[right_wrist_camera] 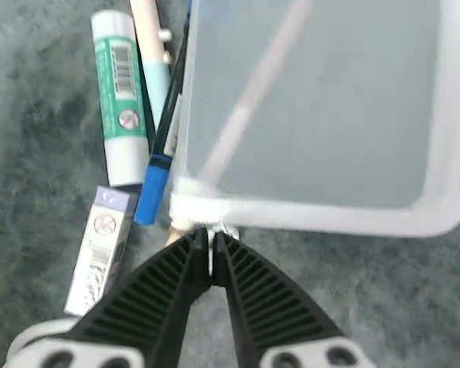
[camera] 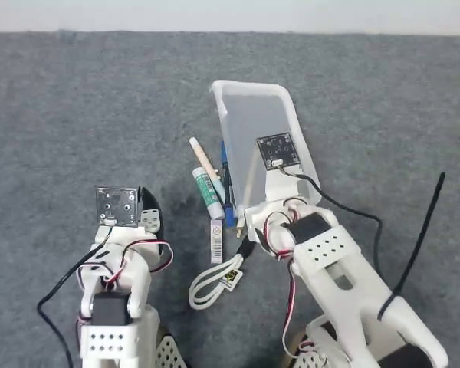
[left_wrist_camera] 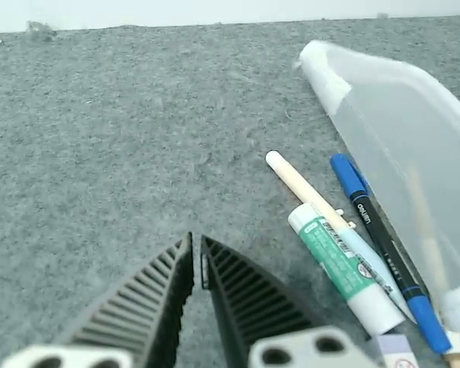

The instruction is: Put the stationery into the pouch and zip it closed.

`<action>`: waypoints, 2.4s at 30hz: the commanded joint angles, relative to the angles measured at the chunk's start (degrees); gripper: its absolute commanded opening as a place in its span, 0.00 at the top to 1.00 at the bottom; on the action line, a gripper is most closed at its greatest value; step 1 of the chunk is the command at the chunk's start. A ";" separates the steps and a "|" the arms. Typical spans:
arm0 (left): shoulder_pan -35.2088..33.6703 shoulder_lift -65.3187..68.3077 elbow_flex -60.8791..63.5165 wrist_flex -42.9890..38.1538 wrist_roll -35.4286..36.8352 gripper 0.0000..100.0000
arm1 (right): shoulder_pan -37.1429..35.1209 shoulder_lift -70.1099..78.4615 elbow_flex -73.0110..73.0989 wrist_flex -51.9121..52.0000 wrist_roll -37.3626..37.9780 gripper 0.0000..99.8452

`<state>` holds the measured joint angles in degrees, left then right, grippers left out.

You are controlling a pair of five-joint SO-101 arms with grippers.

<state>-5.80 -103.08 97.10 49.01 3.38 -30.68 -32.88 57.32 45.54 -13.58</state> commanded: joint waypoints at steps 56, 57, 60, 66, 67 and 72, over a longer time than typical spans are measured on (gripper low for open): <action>-0.18 -0.79 -0.57 -1.49 -0.26 0.99 | -11.82 18.33 -7.56 0.92 -21.27 0.82; -0.18 -0.79 -0.57 -1.49 -0.26 0.99 | -11.12 18.42 -7.56 0.13 -21.36 0.82; -0.18 -0.79 -0.57 -1.49 -0.26 0.99 | -8.48 18.77 -7.56 -1.10 -21.36 0.82; -0.18 -0.79 -0.57 -1.49 -0.26 0.99 | -7.69 18.77 -7.21 -0.75 -21.36 0.83; -0.18 -0.79 -0.57 -1.49 -0.26 0.99 | -7.69 18.77 -7.12 -0.66 -21.27 0.85; -0.18 -0.79 -0.57 -1.41 -0.26 0.99 | -7.78 18.77 -7.12 -0.66 -20.92 0.95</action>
<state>-5.80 -103.08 97.10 49.01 3.38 -39.38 -14.24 52.40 45.45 -34.33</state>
